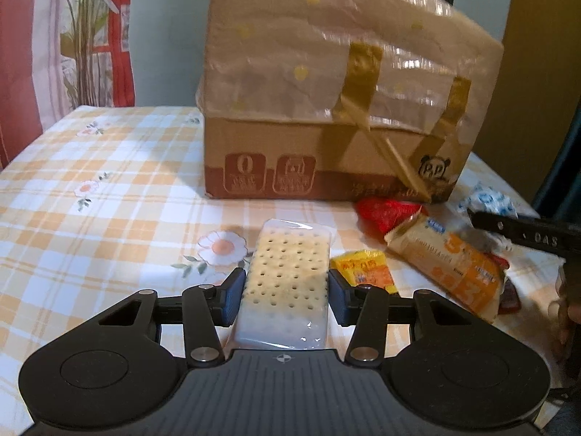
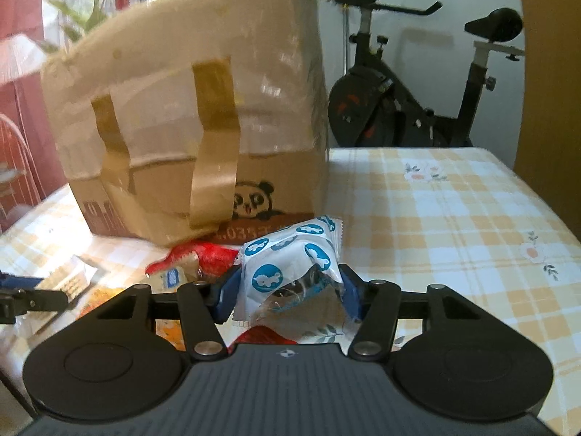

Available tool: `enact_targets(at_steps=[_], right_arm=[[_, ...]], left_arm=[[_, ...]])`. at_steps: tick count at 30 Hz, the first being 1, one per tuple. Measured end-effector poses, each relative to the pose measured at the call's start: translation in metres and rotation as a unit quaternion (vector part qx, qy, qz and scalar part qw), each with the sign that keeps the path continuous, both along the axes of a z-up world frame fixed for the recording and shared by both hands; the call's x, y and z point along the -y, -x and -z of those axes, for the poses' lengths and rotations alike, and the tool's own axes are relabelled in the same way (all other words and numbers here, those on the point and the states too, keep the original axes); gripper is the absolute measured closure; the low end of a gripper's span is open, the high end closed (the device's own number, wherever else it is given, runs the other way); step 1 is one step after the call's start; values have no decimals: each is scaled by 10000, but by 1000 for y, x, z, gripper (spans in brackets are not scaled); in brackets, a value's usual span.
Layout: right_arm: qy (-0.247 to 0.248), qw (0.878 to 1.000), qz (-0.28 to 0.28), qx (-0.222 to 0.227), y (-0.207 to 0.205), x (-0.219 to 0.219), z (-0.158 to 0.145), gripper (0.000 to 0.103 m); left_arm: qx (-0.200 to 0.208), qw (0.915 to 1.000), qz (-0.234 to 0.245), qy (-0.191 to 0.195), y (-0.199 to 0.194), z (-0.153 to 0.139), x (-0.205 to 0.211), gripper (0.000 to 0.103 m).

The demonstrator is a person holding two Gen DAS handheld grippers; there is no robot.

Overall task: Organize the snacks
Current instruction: 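Lift both packets and carry them over the paper bag opening, then open both tools to drop the packets into the paper bag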

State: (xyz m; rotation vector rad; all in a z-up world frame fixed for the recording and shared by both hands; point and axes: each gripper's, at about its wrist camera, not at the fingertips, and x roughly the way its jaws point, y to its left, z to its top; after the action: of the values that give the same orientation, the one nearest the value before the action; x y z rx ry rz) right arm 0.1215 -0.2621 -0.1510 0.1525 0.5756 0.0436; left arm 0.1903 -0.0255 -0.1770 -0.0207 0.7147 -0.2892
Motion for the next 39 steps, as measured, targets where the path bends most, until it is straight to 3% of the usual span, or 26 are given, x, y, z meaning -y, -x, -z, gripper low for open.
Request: enact_targets(at_steps=[7,13,16,20,25,32,34,36,39], right_arm=[[55,9996,195,172,21,8,-28,45],[229,9946,-13,1016,30,4,-96,45],[380,9887,-159,1443,28,-1,-131,45],[404,9842,-361,1687,2,-5,-163,45],[578,9838,-515,1618,-56,-15,-174,45],[237,9917,-468,1171,-113,-19,-158,45],[219,9927,-531,1059,-119,-21,-154,43],[222,9929,-585,1012,-119,-23,-150,38],[253,9930,-575,1000,-116,-23,-148,37]], left_arm=[[650,9977,-57,159,1,-49,-7,52],[1509,9876,43,429,-3,-118,-16,52],[1806,9830,107,326,-16,-146,-11,52],[2044,9785,110,238,-48,-174,0,52],[1978,9802,30,-15,-104,-185,21,52],[1618,9850,-52,-602,-172,-180,43,52],[1549,9852,-135,-721,-181,-177,43,46],[1607,9836,-320,-757,-178,-177,38,33],[1602,9848,-387,-542,-168,-179,27,30]])
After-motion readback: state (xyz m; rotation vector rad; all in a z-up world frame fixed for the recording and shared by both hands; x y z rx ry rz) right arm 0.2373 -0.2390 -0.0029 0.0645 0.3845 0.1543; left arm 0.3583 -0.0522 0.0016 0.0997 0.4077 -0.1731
